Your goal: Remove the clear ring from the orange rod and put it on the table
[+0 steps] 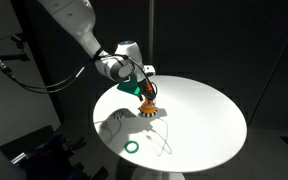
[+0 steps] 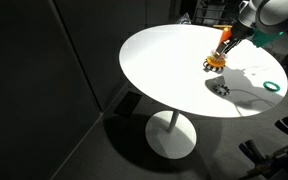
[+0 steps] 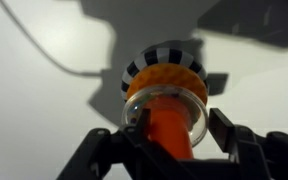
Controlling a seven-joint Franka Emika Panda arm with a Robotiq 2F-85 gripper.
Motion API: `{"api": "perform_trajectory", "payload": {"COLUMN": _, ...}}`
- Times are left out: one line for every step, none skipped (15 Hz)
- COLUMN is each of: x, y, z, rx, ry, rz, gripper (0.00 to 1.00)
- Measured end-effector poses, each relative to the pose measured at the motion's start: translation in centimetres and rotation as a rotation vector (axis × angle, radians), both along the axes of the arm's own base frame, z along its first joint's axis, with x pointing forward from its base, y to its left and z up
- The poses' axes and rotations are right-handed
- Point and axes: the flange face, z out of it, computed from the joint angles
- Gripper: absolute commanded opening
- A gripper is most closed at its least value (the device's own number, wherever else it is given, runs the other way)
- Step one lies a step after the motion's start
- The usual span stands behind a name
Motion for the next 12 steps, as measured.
{"api": "perform_trajectory", "payload": {"x": 0.0, "y": 0.0, "z": 0.0, "rx": 0.0, "ry": 0.0, "rz": 0.0, "gripper": 0.88}}
{"api": "perform_trajectory", "payload": {"x": 0.0, "y": 0.0, "z": 0.0, "rx": 0.0, "ry": 0.0, "rz": 0.0, "gripper": 0.94}}
{"api": "perform_trajectory", "payload": {"x": 0.0, "y": 0.0, "z": 0.0, "rx": 0.0, "ry": 0.0, "rz": -0.001, "gripper": 0.99}}
{"api": "perform_trajectory", "payload": {"x": 0.0, "y": -0.1, "z": -0.1, "rx": 0.0, "ry": 0.001, "rz": -0.001, "gripper": 1.0}}
{"api": "perform_trajectory", "payload": {"x": 0.0, "y": -0.1, "z": -0.1, "rx": -0.001, "ry": 0.002, "rz": -0.002, "gripper": 1.0}}
{"api": "perform_trajectory", "payload": {"x": -0.1, "y": -0.3, "z": -0.2, "rx": -0.002, "ry": 0.004, "rz": -0.004, "gripper": 1.0}}
{"api": "perform_trajectory", "payload": {"x": -0.1, "y": -0.4, "z": -0.2, "rx": -0.004, "ry": 0.005, "rz": -0.007, "gripper": 1.0}}
{"api": "perform_trajectory", "payload": {"x": -0.2, "y": -0.7, "z": -0.2, "rx": -0.006, "ry": 0.006, "rz": -0.01, "gripper": 1.0}}
{"api": "perform_trajectory", "payload": {"x": -0.2, "y": -0.9, "z": -0.3, "rx": -0.009, "ry": 0.007, "rz": -0.015, "gripper": 1.0}}
{"api": "perform_trajectory", "payload": {"x": -0.2, "y": -1.2, "z": -0.3, "rx": -0.012, "ry": 0.008, "rz": -0.019, "gripper": 1.0}}
{"api": "perform_trajectory", "payload": {"x": -0.3, "y": -1.5, "z": -0.3, "rx": -0.015, "ry": 0.009, "rz": -0.023, "gripper": 1.0}}
{"api": "perform_trajectory", "payload": {"x": -0.3, "y": -1.7, "z": -0.3, "rx": -0.016, "ry": 0.01, "rz": -0.027, "gripper": 1.0}}
